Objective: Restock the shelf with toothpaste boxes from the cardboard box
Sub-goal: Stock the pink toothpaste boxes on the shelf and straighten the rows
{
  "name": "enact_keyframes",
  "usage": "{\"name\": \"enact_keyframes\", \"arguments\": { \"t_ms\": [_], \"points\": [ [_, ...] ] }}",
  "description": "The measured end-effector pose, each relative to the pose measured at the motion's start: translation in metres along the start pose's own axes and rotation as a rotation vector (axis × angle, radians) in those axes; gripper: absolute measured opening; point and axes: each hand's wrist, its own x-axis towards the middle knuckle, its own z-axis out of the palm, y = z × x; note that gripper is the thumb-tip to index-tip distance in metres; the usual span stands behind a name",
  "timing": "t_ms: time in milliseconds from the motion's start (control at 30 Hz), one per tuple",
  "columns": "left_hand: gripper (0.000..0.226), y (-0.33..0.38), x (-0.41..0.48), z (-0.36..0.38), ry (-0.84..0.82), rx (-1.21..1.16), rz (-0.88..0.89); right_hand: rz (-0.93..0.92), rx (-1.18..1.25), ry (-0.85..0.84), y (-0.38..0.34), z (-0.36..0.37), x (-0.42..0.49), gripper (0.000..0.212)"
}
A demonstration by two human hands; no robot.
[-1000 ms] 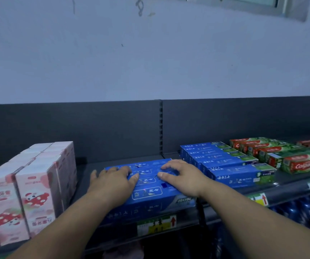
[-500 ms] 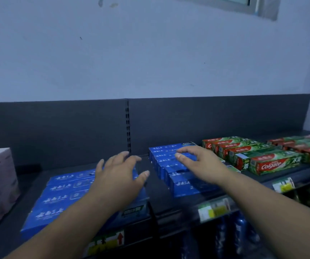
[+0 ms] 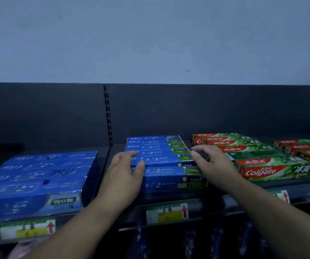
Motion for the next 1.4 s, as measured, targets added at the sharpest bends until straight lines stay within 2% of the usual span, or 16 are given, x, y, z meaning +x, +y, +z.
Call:
{"name": "enact_keyframes", "arguments": {
  "t_ms": [100,267,400,500,600,933,1167,1267,1400],
  "points": [
    [0.040,0.000,-0.002,0.003,0.060,0.062,-0.018,-0.006,0.058,0.004,0.005,0.002,0.000,0.024],
    [0.039,0.003,0.000,0.005,0.105,0.080,-0.107,0.021,0.064,-0.076,0.007,-0.002,0.003,0.045],
    [0.052,0.006,0.004,0.006,0.068,0.018,-0.187,0.088,0.124,-0.172,0.006,-0.004,0.009,0.064],
    [0.056,0.006,0.004,0.007,0.030,-0.123,-0.262,0.121,0.178,-0.224,0.007,-0.005,0.009,0.063],
    [0.057,0.006,0.002,0.009,0.023,-0.114,-0.260,0.114,0.161,-0.233,0.009,-0.007,0.007,0.062],
    [0.060,0.006,-0.003,0.005,0.015,0.201,-0.208,0.092,0.136,-0.307,0.016,-0.012,0.004,0.058],
    [0.062,0.015,0.042,-0.004,0.022,0.224,-0.165,0.094,0.099,-0.262,0.008,-0.013,0.035,0.057],
    [0.069,0.016,0.072,-0.005,-0.048,0.324,-0.139,0.070,0.017,-0.281,0.003,-0.007,0.060,0.065],
    [0.085,0.012,0.109,-0.001,-0.230,0.495,-0.178,0.051,-0.059,-0.343,-0.006,0.005,0.090,0.067]
  ]
}}
